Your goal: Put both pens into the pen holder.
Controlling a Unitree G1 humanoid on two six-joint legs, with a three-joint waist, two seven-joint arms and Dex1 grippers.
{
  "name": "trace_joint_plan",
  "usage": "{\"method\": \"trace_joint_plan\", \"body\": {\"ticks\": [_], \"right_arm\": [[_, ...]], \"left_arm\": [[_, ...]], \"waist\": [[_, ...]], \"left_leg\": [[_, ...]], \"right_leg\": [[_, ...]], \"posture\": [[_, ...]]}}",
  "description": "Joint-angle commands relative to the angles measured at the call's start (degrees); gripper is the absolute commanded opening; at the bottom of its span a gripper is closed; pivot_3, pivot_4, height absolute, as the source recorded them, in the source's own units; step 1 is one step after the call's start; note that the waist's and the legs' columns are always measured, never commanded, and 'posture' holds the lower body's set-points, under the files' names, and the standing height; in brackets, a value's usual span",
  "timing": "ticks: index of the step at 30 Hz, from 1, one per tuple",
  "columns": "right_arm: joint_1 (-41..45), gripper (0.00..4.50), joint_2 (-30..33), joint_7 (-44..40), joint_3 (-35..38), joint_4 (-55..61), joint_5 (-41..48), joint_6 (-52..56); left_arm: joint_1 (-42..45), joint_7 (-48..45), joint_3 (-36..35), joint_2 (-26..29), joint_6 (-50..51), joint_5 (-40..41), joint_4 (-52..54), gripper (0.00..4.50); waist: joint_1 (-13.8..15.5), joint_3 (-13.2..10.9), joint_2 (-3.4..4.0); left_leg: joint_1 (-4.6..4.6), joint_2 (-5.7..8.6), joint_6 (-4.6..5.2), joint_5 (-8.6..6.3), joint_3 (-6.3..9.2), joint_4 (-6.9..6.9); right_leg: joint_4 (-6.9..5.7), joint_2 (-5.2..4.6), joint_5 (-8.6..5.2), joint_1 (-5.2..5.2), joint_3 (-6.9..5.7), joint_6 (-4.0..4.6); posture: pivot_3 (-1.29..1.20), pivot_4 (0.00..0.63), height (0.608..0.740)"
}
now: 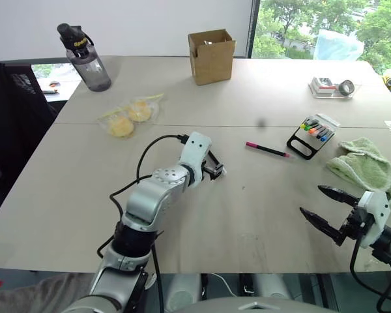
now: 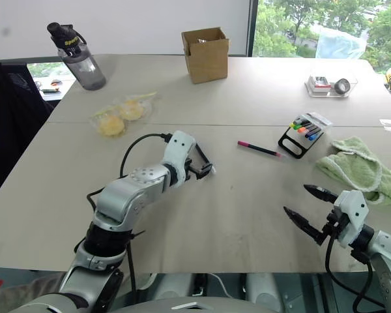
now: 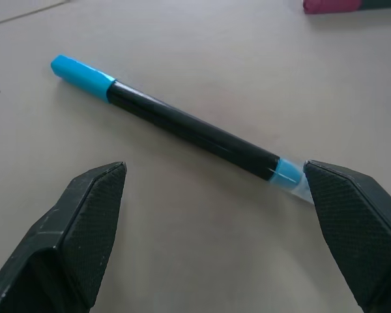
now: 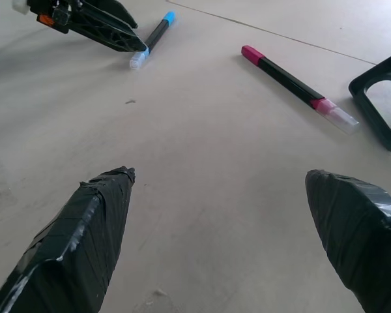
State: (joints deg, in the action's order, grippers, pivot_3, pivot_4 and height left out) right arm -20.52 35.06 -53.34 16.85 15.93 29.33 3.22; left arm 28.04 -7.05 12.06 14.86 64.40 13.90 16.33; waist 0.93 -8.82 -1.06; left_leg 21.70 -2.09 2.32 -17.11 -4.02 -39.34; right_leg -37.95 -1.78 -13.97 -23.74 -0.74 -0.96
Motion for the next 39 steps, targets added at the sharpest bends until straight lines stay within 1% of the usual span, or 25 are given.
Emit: {"method": "trace_joint_plan", "body": {"ticks": [1,4,8,11,13,16,21,25,27,28,29,31,33,35,37,39], "right_arm": [[-0.73,4.50,0.27,0.18,2.60,2.38,1.18,-0.24],[-1.20,4.50,0.67,0.17,3.24,2.82,1.52,0.01],[-1.35,4.50,1.04,0.72,3.50,4.55,1.81,1.45],[-1.01,4.50,1.25,1.10,3.41,5.92,2.33,2.94],[-0.81,4.50,1.36,0.88,3.52,6.54,3.43,4.18],[-1.58,4.50,2.21,-0.57,3.76,8.46,6.59,7.21],[-1.85,4.50,2.42,-1.99,3.80,8.76,7.74,7.61],[-1.73,4.50,2.48,-2.77,4.07,9.03,9.56,8.43],[-1.81,4.50,2.51,-3.01,4.10,8.74,9.56,8.26],[-1.87,4.50,2.48,-3.12,4.09,8.59,9.48,8.13],[-1.93,4.50,2.44,-3.26,4.09,8.42,9.38,7.99],[-2.00,4.50,2.37,-3.45,4.12,8.16,9.20,7.76],[-1.94,4.50,2.34,-3.54,4.19,7.92,9.03,7.60],[-1.89,4.50,2.36,-3.73,4.27,7.64,8.86,7.43],[-1.85,4.50,2.33,-3.87,4.31,7.44,8.72,7.29],[-1.69,4.50,2.33,-4.00,4.24,7.20,8.58,7.16]], "left_arm": [[1.48,1.01,0.35,-1.44,0.13,-1.77,-1.02,4.49],[2.03,1.86,1.23,-2.50,2.47,-3.01,-1.42,4.49],[3.53,5.05,0.48,-6.16,7.69,-4.96,-2.40,4.49],[5.62,9.07,-3.68,-11.10,12.34,-6.78,-4.39,4.49],[6.62,11.03,-6.17,-13.35,14.76,-7.92,-5.53,4.49],[7.72,13.37,-7.85,-13.81,15.73,-10.21,-8.10,4.49],[9.04,16.51,-10.84,-14.91,16.45,-11.99,-12.04,4.49],[9.40,18.88,-13.58,-17.12,18.40,-12.95,-13.67,4.49],[9.61,20.03,-15.05,-18.45,19.09,-13.50,-14.23,4.49],[9.73,20.75,-15.93,-19.20,19.45,-13.90,-14.40,3.96],[9.83,21.44,-16.90,-19.96,19.88,-14.30,-14.62,3.68],[9.61,22.74,-18.35,-21.09,20.82,-15.35,-14.63,2.75],[8.96,23.81,-19.06,-21.42,21.06,-16.40,-14.78,1.79],[8.58,24.95,-20.09,-21.71,20.90,-17.34,-15.07,0.73],[8.46,25.70,-21.08,-21.67,20.12,-17.89,-15.62,0.11],[8.66,26.22,-21.69,-21.66,19.50,-18.10,-16.06,0.11]], "waist": [[-0.08,0.00,0.00],[-0.14,0.00,0.00],[-0.09,0.00,-0.01],[-0.06,0.00,-0.01],[-0.11,0.01,-0.01],[-0.25,0.03,0.03],[-0.58,0.08,0.06],[-1.77,0.20,0.12],[-1.91,0.25,0.20],[-1.93,0.26,0.20],[-1.92,0.27,0.21],[-1.92,0.29,0.22],[-1.91,0.40,0.21],[-1.92,0.41,0.20],[-1.93,0.42,0.18],[-2.01,0.44,0.15]], "left_leg": [[0.00,0.00,0.00,0.00,0.00,0.00],[0.00,-0.01,0.00,0.00,0.00,0.00],[0.00,-0.01,0.04,-0.02,0.00,0.00],[0.00,0.01,0.09,-0.05,0.00,-0.01],[0.00,0.01,0.08,-0.05,0.00,-0.01],[-0.02,0.00,0.10,-0.06,0.00,0.00],[-0.11,-0.05,0.16,-0.09,0.00,0.00],[-0.15,-0.05,0.09,-0.05,0.00,0.01],[-0.17,-0.05,0.07,-0.05,-0.02,0.04],[-0.21,-0.05,0.06,-0.04,-0.02,0.05],[-0.24,-0.05,0.06,-0.04,-0.02,0.09],[-0.26,-0.06,0.04,-0.03,-0.02,0.13],[-0.29,-0.06,0.02,-0.03,-0.01,0.17],[-0.49,-0.03,0.01,-0.03,-0.01,0.22],[-0.67,-0.01,0.00,-0.04,0.00,0.28],[-0.86,-0.01,0.00,-0.05,-0.01,0.36]], "right_leg": [[0.00,0.00,0.00,0.00,0.00,0.00],[0.00,-0.02,0.00,-0.01,0.02,0.00],[0.00,-0.02,0.00,0.00,0.01,0.00],[0.00,0.00,0.00,0.00,0.01,-0.01],[0.00,0.00,0.00,0.00,0.01,-0.01],[-0.03,0.04,0.00,0.00,0.02,-0.01],[-0.09,0.03,0.00,0.17,0.08,-0.01],[-0.17,0.06,-0.03,0.21,0.13,-0.08],[-0.21,0.09,-0.06,0.22,0.21,-0.14],[-0.23,0.12,-0.09,0.22,0.26,-0.18],[-0.23,0.15,-0.09,0.22,0.29,-0.19],[-0.23,0.23,-0.10,0.21,0.29,-0.20],[-0.23,0.24,-0.10,0.21,0.38,-0.20],[-0.23,0.27,-0.10,0.30,0.62,-0.20],[-0.23,0.33,-0.11,0.36,0.81,-0.21],[-0.23,0.44,-0.11,0.39,1.01,-0.22]], "posture": [[0.00,0.150,0.736],[0.00,0.150,0.736],[0.00,0.150,0.736],[0.00,0.150,0.736],[0.00,0.150,0.736],[0.00,0.150,0.736],[0.00,0.150,0.736],[0.00,0.150,0.736],[0.00,0.150,0.736],[0.00,0.150,0.736],[0.00,0.150,0.736],[0.00,0.150,0.736],[0.00,0.150,0.736],[0.00,0.150,0.736],[0.00,0.150,0.736],[0.00,0.150,0.736]]}}
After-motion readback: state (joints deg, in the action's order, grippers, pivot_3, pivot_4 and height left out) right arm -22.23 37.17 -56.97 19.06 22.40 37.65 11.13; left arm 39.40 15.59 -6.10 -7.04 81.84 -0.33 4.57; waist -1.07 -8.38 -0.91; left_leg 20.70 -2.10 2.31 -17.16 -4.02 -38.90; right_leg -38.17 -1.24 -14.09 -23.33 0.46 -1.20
